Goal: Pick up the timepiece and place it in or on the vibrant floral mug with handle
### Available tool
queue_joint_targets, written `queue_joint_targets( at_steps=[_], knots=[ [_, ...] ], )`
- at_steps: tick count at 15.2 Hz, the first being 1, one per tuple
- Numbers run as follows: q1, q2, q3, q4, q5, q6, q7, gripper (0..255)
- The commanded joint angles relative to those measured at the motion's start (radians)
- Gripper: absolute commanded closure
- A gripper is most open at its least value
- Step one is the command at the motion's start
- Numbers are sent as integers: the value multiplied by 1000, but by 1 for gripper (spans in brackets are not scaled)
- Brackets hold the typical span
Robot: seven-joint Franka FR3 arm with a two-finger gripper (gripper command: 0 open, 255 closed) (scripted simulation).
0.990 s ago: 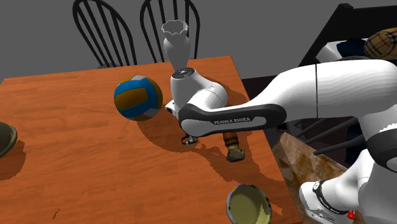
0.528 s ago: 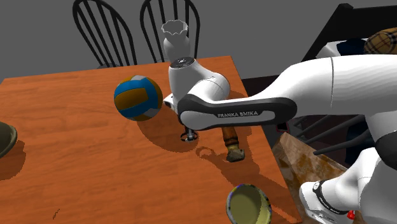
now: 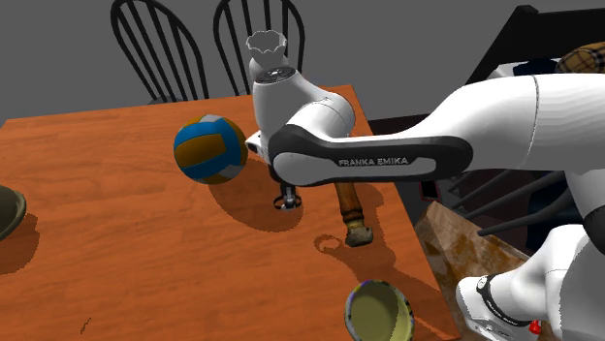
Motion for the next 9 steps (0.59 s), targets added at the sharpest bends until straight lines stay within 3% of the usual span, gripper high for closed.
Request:
queue_joint_targets(
  at_steps=[1, 9],
  knots=[
    [-2, -7, 0, 20, 0, -27, 2, 255],
    [-3, -18, 0, 111, -2, -128, 16, 255]
  ],
)
